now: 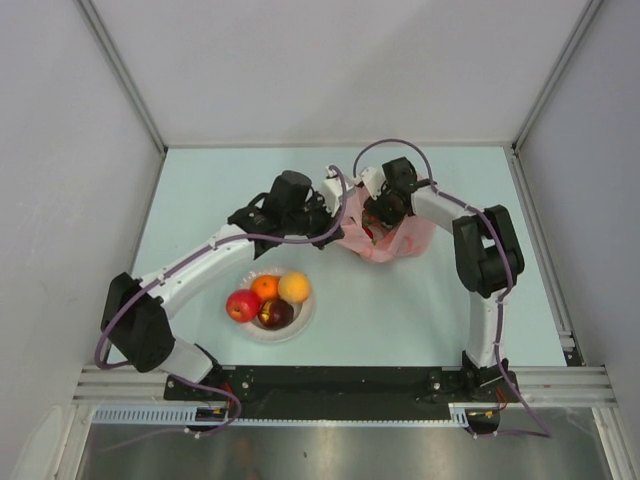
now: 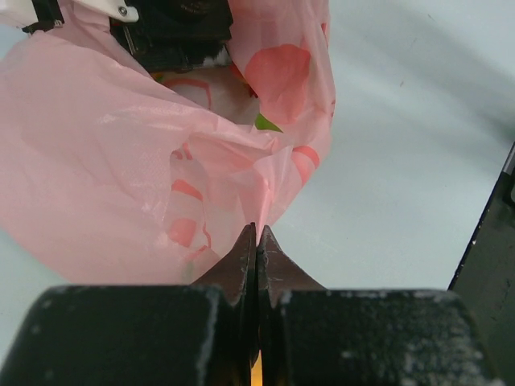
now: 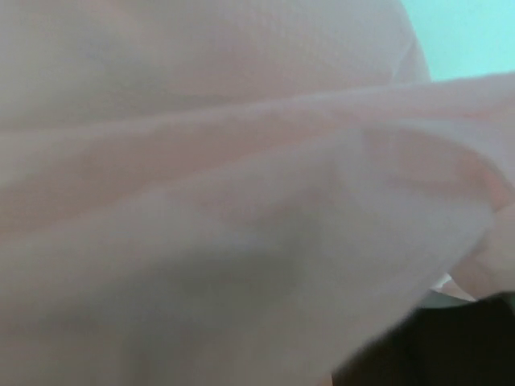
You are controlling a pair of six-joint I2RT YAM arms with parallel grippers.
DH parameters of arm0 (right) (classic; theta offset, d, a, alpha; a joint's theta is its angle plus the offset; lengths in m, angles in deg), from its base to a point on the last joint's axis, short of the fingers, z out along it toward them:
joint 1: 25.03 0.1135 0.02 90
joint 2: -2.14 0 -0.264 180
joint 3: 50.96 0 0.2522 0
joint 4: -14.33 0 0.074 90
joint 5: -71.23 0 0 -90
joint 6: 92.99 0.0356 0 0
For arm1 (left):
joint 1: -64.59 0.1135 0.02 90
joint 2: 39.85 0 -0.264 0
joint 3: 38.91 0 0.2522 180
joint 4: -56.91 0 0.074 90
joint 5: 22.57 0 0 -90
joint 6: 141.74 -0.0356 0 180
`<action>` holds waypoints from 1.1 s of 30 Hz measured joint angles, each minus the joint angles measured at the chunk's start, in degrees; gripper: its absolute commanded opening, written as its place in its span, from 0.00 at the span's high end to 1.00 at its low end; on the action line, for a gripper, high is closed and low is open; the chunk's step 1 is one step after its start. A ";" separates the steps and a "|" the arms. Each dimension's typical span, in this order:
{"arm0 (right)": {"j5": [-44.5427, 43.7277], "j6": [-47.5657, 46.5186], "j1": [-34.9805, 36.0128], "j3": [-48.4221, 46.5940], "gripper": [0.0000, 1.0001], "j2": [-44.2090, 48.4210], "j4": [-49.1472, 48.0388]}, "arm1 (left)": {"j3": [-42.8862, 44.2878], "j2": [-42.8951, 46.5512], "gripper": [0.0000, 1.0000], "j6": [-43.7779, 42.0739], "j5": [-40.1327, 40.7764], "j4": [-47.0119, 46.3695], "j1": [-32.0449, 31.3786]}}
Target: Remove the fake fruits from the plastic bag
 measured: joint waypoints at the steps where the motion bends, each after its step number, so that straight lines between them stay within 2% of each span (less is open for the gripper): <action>1: 0.17 -0.26 0.00 -0.24 0.57 -0.11 0.44 | 0.13 -0.17 1.00 0.00 0.00 -0.07 0.00; 2: 0.83 -0.20 -0.11 -0.55 0.63 -0.02 1.01 | 0.13 -0.26 1.00 0.00 0.00 -0.11 0.00; 4: 1.86 -0.33 -0.33 -0.94 0.66 0.44 1.99 | 0.24 -0.50 1.00 0.17 0.00 -0.24 0.00; 8: 4.48 0.33 -0.66 -0.90 0.67 4.52 5.40 | 0.68 -0.90 1.00 0.66 0.00 -0.94 0.00; 12: 9.81 2.08 -0.94 -0.92 0.67 14.80 8.50 | 2.34 -1.60 0.99 1.55 0.28 -1.86 0.00; 14: 13.14 2.80 -0.94 -1.11 0.67 20.94 10.38 | 3.74 -2.16 0.90 2.25 1.01 -2.25 0.24; 15: 14.91 2.95 -0.92 -1.22 0.67 24.02 11.45 | 4.59 -2.49 0.69 2.75 1.14 -2.29 0.35; 16: 16.41 2.93 -0.83 -1.33 0.67 26.34 12.39 | 5.40 -2.80 0.55 3.32 1.16 -2.34 0.61; 17: 18.03 2.86 -0.42 -1.38 0.66 29.51 13.90 | 6.32 -3.13 0.30 3.78 1.14 -2.34 1.01; 20: 20.85 2.10 2.05 -1.16 0.66 35.78 17.35 | 8.87 -3.69 0.09 5.77 1.27 -2.32 2.97; 22: 21.90 0.76 6.78 0.22 0.66 39.78 18.56 | 9.77 -3.58 0.01 6.73 1.73 -2.32 4.57; 26: 22.38 -1.99 18.78 4.83 0.67 43.45 19.04 | 9.99 -2.10 0.00 8.15 2.64 -1.86 8.79; 29: 22.36 -5.40 27.34 9.46 0.67 41.81 17.09 | 9.44 1.11 0.00 8.74 2.80 -1.60 12.76; 33: 21.90 -11.23 34.38 14.40 0.66 36.26 12.81 | 6.21 7.96 0.00 9.03 3.06 -1.95 17.20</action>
